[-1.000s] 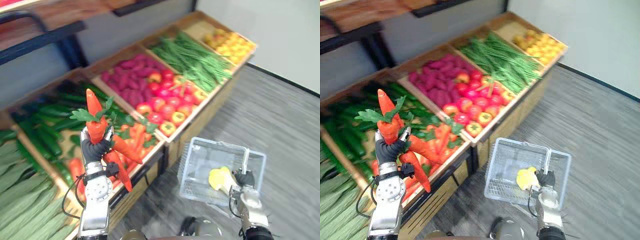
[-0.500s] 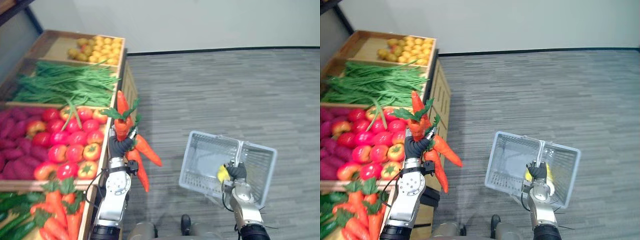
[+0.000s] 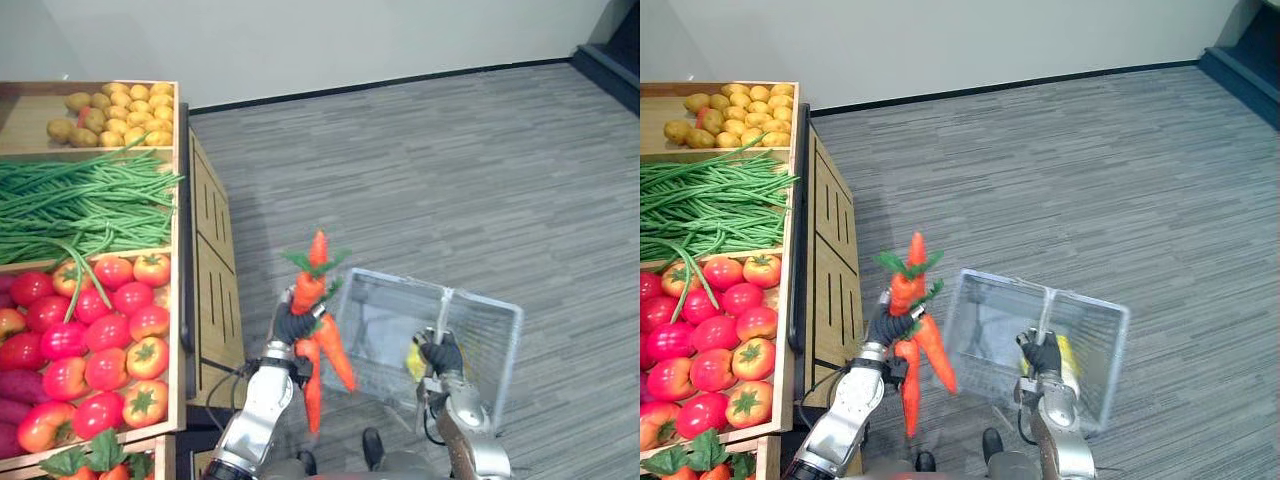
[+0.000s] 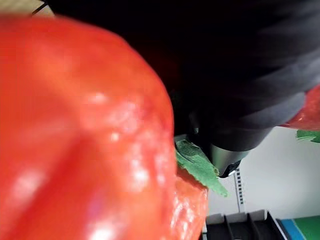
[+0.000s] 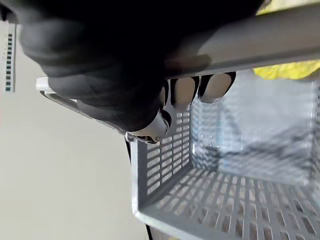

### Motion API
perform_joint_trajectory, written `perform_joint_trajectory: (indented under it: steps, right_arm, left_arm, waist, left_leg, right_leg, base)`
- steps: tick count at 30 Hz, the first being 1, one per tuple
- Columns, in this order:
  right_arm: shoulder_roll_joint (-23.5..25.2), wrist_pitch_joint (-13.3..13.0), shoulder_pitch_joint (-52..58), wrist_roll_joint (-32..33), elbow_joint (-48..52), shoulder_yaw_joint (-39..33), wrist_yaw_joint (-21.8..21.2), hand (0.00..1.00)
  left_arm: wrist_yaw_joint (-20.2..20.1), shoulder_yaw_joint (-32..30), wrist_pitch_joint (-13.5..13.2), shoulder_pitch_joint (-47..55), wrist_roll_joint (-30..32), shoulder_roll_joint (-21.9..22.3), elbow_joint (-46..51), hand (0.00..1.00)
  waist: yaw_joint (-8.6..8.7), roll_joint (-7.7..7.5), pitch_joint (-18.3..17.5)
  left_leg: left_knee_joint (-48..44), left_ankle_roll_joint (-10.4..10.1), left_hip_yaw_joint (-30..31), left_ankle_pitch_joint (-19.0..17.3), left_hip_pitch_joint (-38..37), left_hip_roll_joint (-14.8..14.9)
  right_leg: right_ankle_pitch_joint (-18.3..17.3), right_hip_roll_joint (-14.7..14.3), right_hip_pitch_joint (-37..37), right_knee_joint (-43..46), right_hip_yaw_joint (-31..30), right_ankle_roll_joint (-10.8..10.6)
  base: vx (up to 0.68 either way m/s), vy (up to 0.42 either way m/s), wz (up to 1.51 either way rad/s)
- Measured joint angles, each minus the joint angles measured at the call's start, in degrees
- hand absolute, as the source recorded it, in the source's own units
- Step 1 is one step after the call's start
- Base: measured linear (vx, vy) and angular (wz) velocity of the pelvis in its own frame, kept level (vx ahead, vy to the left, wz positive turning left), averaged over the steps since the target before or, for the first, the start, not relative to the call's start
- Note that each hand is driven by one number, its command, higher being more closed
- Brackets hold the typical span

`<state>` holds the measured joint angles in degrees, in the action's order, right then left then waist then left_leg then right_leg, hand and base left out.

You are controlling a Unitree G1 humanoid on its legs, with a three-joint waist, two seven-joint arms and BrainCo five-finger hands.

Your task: Pick vegetable in the basket

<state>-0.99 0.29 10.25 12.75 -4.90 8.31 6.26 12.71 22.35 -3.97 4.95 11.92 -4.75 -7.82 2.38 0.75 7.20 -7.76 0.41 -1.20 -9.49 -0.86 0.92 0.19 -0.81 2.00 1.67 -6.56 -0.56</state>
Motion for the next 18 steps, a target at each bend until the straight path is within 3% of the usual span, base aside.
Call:
perform_joint_trajectory:
  steps: [6,13,14,18]
  right_arm:
    - [0.02,0.0,-0.8,4.49,0.04,7.01,-1.52,1.0]
    - [-0.78,-0.02,-1.26,19.22,1.05,12.89,-1.4,1.0]
    - [-1.15,-0.02,-1.26,21.02,1.69,13.63,-1.39,1.0]
    - [-1.88,-0.02,-1.35,26.27,3.08,15.16,-1.42,1.0]
  left_arm:
    - [-0.25,3.03,1.28,-2.6,0.78,-0.58,-6.54,1.0]
    - [0.02,6.86,2.44,-8.16,2.52,-1.06,-12.52,1.0]
    - [0.12,6.93,2.63,-8.85,2.82,-1.05,-13.29,0.0]
    - [0.24,7.27,3.61,-11.18,4.63,-1.16,-15.95,0.0]
  waist:
    - [-0.04,-1.8,-1.28]
    - [0.02,-2.16,-1.58]
    - [0.04,-2.16,-1.57]
    - [0.26,-2.74,-2.14]
  left_leg:
    - [1.17,0.31,-0.38,1.19,0.25,-0.33]
    - [1.9,1.02,-0.28,2.41,1.4,-1.77]
    - [1.9,1.13,-0.25,2.52,1.64,-1.9]
    - [1.86,1.22,0.03,2.76,2.18,-2.15]
  right_leg:
    - [2.01,0.37,-0.01,-2.22,-0.65,-0.19]
    - [4.61,1.9,0.17,-5.08,-0.91,-1.4]
    - [4.8,2.03,0.27,-5.28,-0.91,-1.58]
    - [5.13,2.33,0.3,-5.94,-0.23,-1.73]
  base:
    - [-0.03,0.019,-0.06]
    - [-0.06,0.051,0.0]
    - [-0.05,0.054,0.02]
    - [-0.01,0.033,0.05]
